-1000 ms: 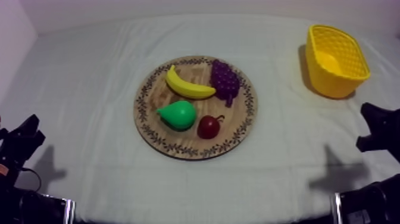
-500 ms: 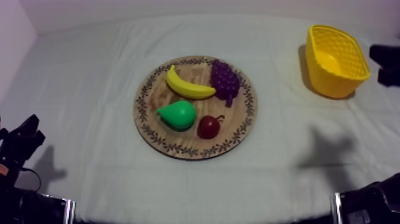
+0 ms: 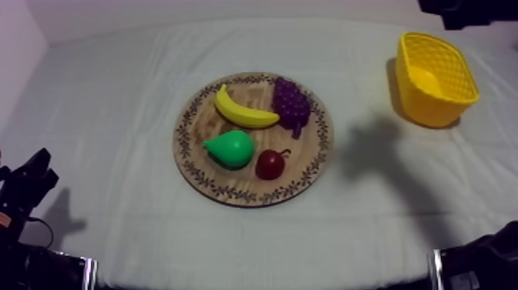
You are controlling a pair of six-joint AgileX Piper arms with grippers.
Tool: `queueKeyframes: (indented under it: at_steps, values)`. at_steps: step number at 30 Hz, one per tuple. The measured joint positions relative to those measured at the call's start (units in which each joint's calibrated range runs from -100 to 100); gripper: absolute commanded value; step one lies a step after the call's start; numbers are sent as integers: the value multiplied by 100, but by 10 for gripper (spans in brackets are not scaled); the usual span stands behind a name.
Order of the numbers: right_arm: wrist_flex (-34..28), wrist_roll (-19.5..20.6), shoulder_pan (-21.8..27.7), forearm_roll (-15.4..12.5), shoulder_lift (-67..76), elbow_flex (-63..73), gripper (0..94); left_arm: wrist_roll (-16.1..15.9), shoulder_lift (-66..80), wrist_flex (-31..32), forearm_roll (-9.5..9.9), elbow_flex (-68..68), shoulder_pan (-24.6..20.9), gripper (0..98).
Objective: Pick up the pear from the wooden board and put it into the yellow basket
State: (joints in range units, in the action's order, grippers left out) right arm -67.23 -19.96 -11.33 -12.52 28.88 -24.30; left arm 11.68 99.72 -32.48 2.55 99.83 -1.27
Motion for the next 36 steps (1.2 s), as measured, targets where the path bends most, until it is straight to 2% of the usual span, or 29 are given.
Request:
queueKeyframes:
  at_steps: [8,20,22,26,29,32,36]
  values:
    - [-388,-418,-604,-26,-1225,434,16,0,0,0,0,0,0,1]
    - [-730,-648,-1355,-105,-2540,1098,25,0,0,0,0,0,0,1]
    - [-747,-669,-1433,-105,-2744,1182,105,0,0,0,0,0,0,1]
    - [-708,-629,-1516,-111,-2969,1238,492,0,0,0,0,0,0,1]
    - [-646,-578,-1550,-59,-3080,1261,696,0,0,0,0,0,0,1]
    - [-611,-502,-1637,-19,-3197,1352,786,0,0,0,0,0,0,1]
    - [-601,-511,-1679,-86,-3360,1486,814,0,0,0,0,0,0,1]
